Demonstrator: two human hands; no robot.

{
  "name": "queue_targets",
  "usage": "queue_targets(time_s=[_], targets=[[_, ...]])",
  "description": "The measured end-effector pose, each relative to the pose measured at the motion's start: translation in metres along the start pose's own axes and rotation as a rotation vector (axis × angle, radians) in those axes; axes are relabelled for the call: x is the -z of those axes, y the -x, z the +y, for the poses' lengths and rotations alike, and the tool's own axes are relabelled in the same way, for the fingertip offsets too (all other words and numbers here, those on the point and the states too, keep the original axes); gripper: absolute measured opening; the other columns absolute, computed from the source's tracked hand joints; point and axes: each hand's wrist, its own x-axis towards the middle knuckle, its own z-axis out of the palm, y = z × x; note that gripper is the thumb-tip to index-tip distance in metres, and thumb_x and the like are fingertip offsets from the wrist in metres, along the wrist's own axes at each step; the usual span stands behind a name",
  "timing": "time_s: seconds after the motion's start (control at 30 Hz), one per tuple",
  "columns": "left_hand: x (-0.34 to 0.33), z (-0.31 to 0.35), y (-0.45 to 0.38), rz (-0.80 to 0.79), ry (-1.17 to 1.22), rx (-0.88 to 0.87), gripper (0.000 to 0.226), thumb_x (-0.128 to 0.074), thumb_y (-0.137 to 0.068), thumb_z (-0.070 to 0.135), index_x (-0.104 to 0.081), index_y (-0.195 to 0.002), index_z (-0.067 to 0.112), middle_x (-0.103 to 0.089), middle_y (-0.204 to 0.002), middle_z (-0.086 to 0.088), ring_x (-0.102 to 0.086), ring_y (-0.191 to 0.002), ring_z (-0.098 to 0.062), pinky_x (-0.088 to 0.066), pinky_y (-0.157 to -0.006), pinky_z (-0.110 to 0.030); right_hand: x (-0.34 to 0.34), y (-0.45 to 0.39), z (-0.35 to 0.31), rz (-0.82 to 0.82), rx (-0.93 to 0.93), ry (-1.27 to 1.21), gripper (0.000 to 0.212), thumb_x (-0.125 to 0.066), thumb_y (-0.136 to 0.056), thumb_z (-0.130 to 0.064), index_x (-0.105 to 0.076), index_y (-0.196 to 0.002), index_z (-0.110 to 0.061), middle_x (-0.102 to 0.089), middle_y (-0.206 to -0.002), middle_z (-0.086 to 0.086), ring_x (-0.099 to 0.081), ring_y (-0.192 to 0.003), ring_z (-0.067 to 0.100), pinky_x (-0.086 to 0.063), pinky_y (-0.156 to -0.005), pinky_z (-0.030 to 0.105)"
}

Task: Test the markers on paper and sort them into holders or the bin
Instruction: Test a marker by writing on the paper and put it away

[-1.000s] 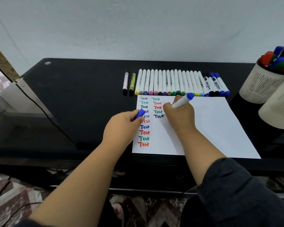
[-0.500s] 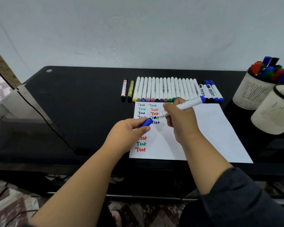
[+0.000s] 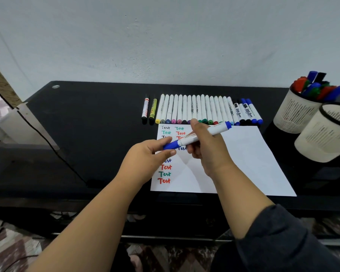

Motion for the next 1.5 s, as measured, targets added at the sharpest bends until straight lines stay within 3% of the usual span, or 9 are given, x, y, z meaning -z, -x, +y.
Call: queue_targets(time_s=[0.2,0.47,0.6,0.77,0.97,1.07,1.3,1.4,1.5], targets=[[-0.002,0.005,0.004,-0.002,0.066,0.036,0.036,-0.065,-0.084,0.033,-0.063,-0.12,0.03,-0.058,-0.079,0.022,-0.055,-0.076,-0.008,-0.045,-0.063,-0.017,-0.001,-0.002,-0.002,0.087,-0.047,-0.002,0.032,-0.056,-0.091,-0.014,-0.042,-0.062,-0.015,-0.049,-0.041,-0.005,-0.042,-0.038,0.009,-0.034,-0.045,0.02],[-0.003,0.005,0.001,0.001,0.132,0.071,0.033,-0.066,-0.084,0.032,-0.065,-0.117,0.03,-0.056,-0.079,0.022,-0.053,-0.075,-0.005,-0.044,-0.064,-0.015,-0.008,-0.006,0.004,0.117,-0.129,-0.129,0.031,-0.049,-0.089,-0.004,-0.037,-0.063,-0.016,-0.046,-0.051,0.0,-0.038,-0.034,0.005,-0.031,-0.037,0.016],[-0.005,0.003,-0.001,0.009,0.129,0.082,0.032,-0.067,-0.083,0.033,-0.066,-0.115,0.031,-0.054,-0.075,0.025,-0.053,-0.071,-0.001,-0.042,-0.054,-0.008,-0.01,-0.007,0.006,0.124,-0.15,-0.125,0.028,-0.049,-0.09,-0.006,-0.038,-0.066,-0.015,-0.045,-0.052,0.0,-0.039,-0.038,0.005,-0.031,-0.039,0.016],[-0.005,0.003,-0.002,0.012,0.108,0.083,0.034,-0.065,-0.085,0.034,-0.064,-0.119,0.031,-0.052,-0.077,0.025,-0.053,-0.073,-0.004,-0.041,-0.058,-0.013,-0.014,-0.009,0.009,0.128,-0.178,-0.112,0.026,-0.049,-0.091,-0.008,-0.041,-0.068,-0.015,-0.045,-0.068,0.008,-0.038,-0.049,0.011,-0.033,-0.04,0.016],[-0.005,0.003,-0.003,0.029,0.07,0.089,0.035,-0.062,-0.087,0.036,-0.061,-0.122,0.034,-0.051,-0.075,0.025,-0.05,-0.068,-0.003,-0.04,-0.05,-0.007,-0.015,-0.009,0.006,0.152,-0.184,-0.121,0.022,-0.053,-0.091,-0.013,-0.046,-0.07,-0.015,-0.047,-0.057,0.002,-0.04,-0.042,0.006,-0.035,-0.041,0.016],[-0.008,0.008,0.001,0.038,0.071,0.101,0.036,-0.061,-0.088,0.037,-0.059,-0.124,0.036,-0.053,-0.078,0.023,-0.051,-0.07,-0.005,-0.042,-0.057,-0.014,-0.014,-0.004,0.005,0.153,-0.185,-0.109,0.024,-0.059,-0.092,-0.028,-0.055,-0.073,-0.015,-0.052,-0.053,0.0,-0.042,-0.042,0.007,-0.037,-0.045,0.019],[-0.004,0.019,0.022,0.062,0.079,0.117,0.035,-0.06,-0.09,0.037,-0.059,-0.125,0.033,-0.067,-0.088,0.004,-0.065,-0.089,-0.023,-0.044,-0.055,-0.023,0.002,0.013,-0.007,0.22,-0.077,-0.278,0.014,-0.063,-0.09,-0.024,-0.057,-0.087,-0.013,-0.057,-0.062,0.002,-0.042,-0.054,0.012,-0.037,-0.052,0.022],[0.0,0.032,0.028,0.02,0.014,0.1,0.038,-0.057,-0.091,0.038,-0.057,-0.128,0.029,-0.064,-0.088,0.004,-0.061,-0.083,-0.018,-0.041,-0.054,-0.02,0.008,0.022,-0.011,0.288,-0.019,-0.165,0.025,-0.066,-0.087,-0.017,-0.049,-0.105,-0.021,-0.064,-0.082,0.0,-0.053,-0.067,0.012,-0.045,-0.064,0.023],[0.001,0.046,0.033,0.004,0.039,0.11,0.037,-0.058,-0.091,0.037,-0.058,-0.127,0.029,-0.061,-0.084,0.006,-0.057,-0.079,-0.014,-0.043,-0.056,-0.021,0.016,0.032,-0.014,0.263,0.193,0.125,0.037,-0.063,-0.087,-0.008,-0.043,-0.108,-0.031,-0.055,-0.09,-0.009,-0.052,-0.079,0.005,-0.044,-0.065,0.011]])
